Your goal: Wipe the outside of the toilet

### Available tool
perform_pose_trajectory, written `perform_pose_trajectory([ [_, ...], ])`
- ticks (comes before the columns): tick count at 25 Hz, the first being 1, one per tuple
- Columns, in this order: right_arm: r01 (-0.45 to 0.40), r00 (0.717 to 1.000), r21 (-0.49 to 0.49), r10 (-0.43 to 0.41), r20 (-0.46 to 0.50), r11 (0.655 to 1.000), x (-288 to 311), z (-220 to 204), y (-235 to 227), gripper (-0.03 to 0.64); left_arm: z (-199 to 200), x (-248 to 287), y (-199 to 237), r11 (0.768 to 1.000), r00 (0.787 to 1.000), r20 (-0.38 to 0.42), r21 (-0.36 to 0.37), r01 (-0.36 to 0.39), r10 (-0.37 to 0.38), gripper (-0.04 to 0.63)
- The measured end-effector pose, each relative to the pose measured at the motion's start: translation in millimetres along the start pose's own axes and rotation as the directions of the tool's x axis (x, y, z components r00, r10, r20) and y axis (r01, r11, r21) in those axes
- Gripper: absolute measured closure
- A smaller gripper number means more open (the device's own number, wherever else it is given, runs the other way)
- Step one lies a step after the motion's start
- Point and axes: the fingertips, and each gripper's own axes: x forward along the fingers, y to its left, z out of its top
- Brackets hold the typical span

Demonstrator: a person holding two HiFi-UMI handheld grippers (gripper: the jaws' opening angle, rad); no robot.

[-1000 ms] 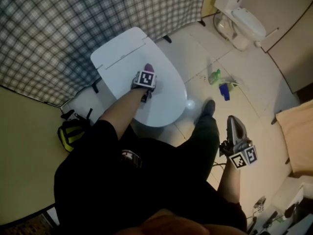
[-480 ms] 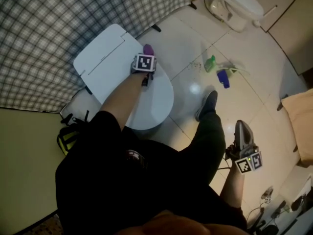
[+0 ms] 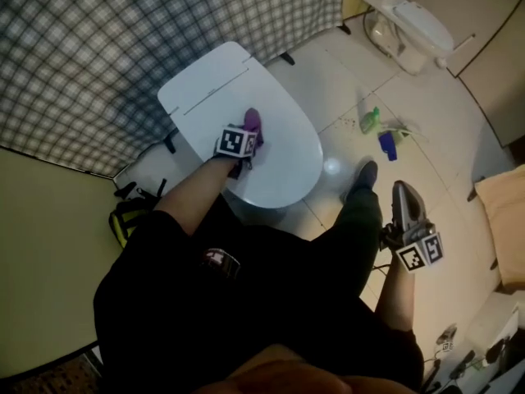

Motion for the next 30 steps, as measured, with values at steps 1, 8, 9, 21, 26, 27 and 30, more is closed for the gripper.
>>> perform_pose_trajectory([
  [1, -0.025, 1.0, -0.01, 0.025, 0.003, 1.0, 11.3, 0.4, 14.3, 0.614, -20.2, -15.4, 7.6, 1.0, 1.0, -0.006, -0.012, -0.002, 0.002, 0.505],
  [8, -0.224, 0.974, -0.052, 0.224, -0.013, 0.973, 87.5, -5.3, 118.4, 0.614, -124.8, -96.0, 42.3, 0.992, 1.0, -0.018, -0.123, -0.026, 0.024, 0.506],
  [9, -0.247, 0.969, -0.055, 0.246, -0.018, 0.967, 96.0, -7.1, 130.8, 0.614, -132.1, -101.4, 39.1, 0.992, 1.0, -0.016, -0.124, -0.01, 0.008, 0.506],
  [21, -0.265, 0.964, -0.085, 0.264, -0.03, 0.96, 101.2, -6.7, 163.1, 0.614, -163.2, -103.5, 35.2, 0.996, 0.997, -0.068, -0.084, -0.042, 0.037, 0.505],
  [26, -0.213, 0.977, -0.067, 0.212, -0.021, 0.975, 77.3, -5.4, 128.9, 0.614, -131.0, -85.1, 17.0, 0.999, 0.998, -0.049, -0.004, -0.033, 0.032, 0.506],
  [27, -0.196, 0.981, -0.061, 0.195, -0.016, 0.979, 70.9, -1.8, 121.2, 0.614, -120.6, -80.7, 10.3, 0.999, 0.998, -0.054, 0.003, -0.032, 0.032, 0.506],
  [30, -0.135, 0.991, -0.041, 0.135, 0.006, 0.99, 46.1, 11.5, 94.0, 0.614, -85.6, -62.0, -12.3, 0.999, 0.996, -0.08, 0.049, -0.024, 0.028, 0.506],
])
